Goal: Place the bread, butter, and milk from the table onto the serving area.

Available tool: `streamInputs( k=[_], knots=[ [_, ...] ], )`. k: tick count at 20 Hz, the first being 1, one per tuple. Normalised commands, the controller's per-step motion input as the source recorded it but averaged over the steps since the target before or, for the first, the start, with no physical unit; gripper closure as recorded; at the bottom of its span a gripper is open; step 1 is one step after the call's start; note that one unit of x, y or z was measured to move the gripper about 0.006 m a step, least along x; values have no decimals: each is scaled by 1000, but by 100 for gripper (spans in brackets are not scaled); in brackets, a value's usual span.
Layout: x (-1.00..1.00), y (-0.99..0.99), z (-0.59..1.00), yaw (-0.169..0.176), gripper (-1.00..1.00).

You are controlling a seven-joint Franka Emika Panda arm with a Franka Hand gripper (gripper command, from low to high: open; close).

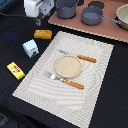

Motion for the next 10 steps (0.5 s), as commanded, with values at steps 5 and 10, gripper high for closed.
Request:
streamInputs(
  k=[5,10],
  knots=[
    [-46,-59,-277,117,-100],
    [-7,-129,-270,81,-100]
  ],
)
